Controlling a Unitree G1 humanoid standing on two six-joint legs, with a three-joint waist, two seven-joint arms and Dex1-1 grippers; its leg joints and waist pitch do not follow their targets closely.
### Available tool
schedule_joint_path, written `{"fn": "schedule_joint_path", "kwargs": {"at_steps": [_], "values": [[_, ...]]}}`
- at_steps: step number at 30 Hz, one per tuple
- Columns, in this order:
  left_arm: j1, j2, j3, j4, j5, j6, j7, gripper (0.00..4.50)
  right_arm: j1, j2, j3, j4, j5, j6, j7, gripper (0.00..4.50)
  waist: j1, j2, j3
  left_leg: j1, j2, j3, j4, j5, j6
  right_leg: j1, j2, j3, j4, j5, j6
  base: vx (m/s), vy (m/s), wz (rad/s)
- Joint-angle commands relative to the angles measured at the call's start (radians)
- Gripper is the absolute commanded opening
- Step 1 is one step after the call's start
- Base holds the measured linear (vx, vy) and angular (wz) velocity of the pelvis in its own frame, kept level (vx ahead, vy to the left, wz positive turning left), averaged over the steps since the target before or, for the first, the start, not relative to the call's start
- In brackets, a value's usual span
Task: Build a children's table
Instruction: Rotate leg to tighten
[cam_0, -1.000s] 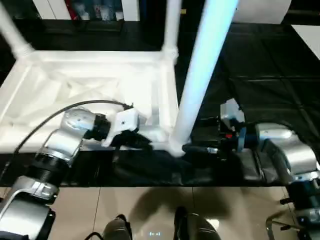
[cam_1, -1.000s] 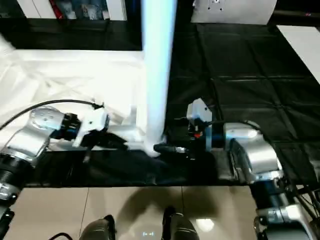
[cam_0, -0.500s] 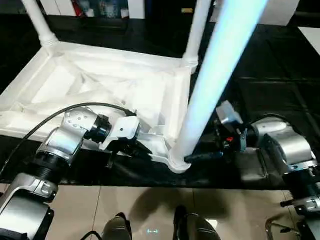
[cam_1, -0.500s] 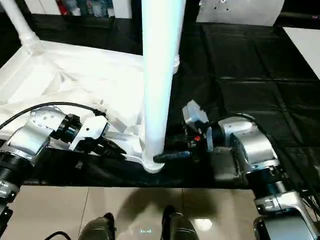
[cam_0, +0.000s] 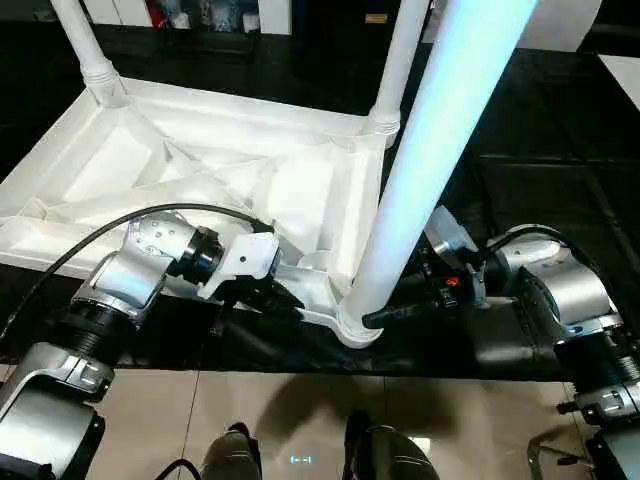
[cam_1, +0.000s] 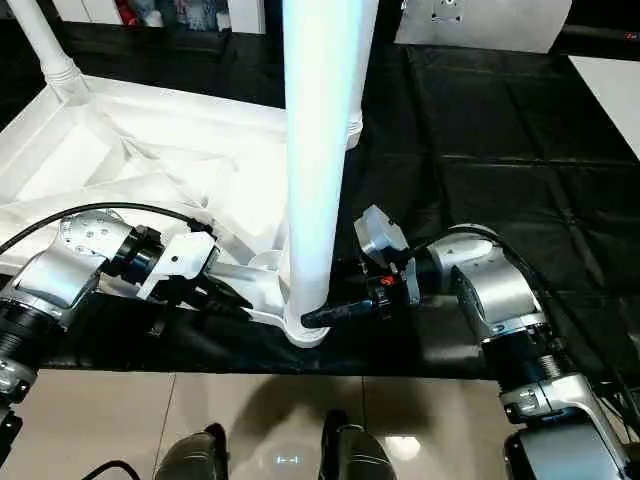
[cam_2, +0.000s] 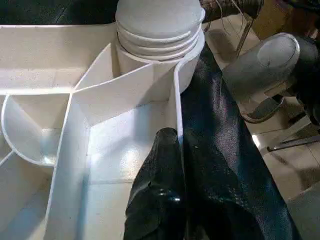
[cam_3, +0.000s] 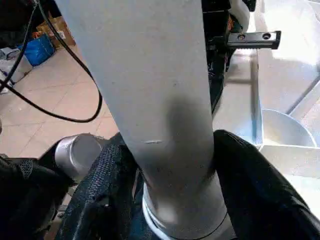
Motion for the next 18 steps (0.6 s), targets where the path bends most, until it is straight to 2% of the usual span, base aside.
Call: {"fn": "schedule_joint_path", "kwargs": {"at_steps": [1, 7, 10, 13, 15, 18], "values": [[0.02, -0.008, -0.071, 0.005, 0.02, -0.01, -0.047, 0.0, 0.008, 0.0, 0.017, -0.012, -0.002, 0.015, 0.025, 2.05, -0.006, -0.001, -0.064, 0.004, 0.017, 0.011, -0.057, -0.207, 0.094, 0.074, -0.06, 0.055, -0.056, -0.447, -0.159, 0.0, 0.0, 0.0], [0.025, -0.02, -0.047, 0.001, 0.019, 0.023, -0.027, 0.0, 0.036, -0.001, 0.012, -0.043, 0.021, 0.055, -0.001, 2.02, -0.004, 0.0, -0.066, 0.004, 0.016, 0.013, -0.057, -0.203, 0.091, 0.076, -0.059, 0.055, -0.056, -0.427, -0.167, 0.0, 0.0, 0.0], [0.03, -0.054, -0.007, -0.031, 0.011, 0.115, 0.085, 0.0, 0.11, 0.039, -0.041, -0.133, 0.069, 0.153, -0.145, 2.02, 0.002, 0.003, -0.069, 0.005, 0.02, 0.013, -0.057, -0.188, 0.086, 0.076, -0.059, 0.058, -0.053, -0.407, -0.173, 0.0, 0.0, 0.0], [0.031, -0.078, 0.016, -0.048, 0.011, 0.172, 0.162, 0.0, 0.143, 0.066, -0.074, -0.159, 0.079, 0.182, -0.23, 2.02, -0.001, -0.002, -0.063, 0.002, 0.012, 0.01, -0.061, -0.229, 0.068, 0.075, -0.061, 0.053, -0.068, -0.525, -0.13, 0.0, 0.0, 0.0], [0.034, -0.098, 0.032, -0.068, 0.006, 0.224, 0.214, 0.0, 0.164, 0.096, -0.101, -0.174, 0.069, 0.18, -0.312, 2.02, -0.006, -0.002, -0.058, 0.007, 0.007, 0.008, -0.062, -0.26, 0.056, 0.068, -0.064, 0.05, -0.087, -0.647, -0.083, 0.0, 0.0, 0.0], [0.036, -0.122, 0.049, -0.094, 0.006, 0.282, 0.271, 0.0, 0.18, 0.134, -0.128, -0.189, 0.047, 0.174, -0.408, 2.02, -0.018, -0.001, -0.055, 0.006, 0.007, 0.003, -0.066, -0.28, 0.045, 0.067, -0.064, 0.047, -0.093, -0.676, -0.058, 0.0, 0.0, 0.0]]}}
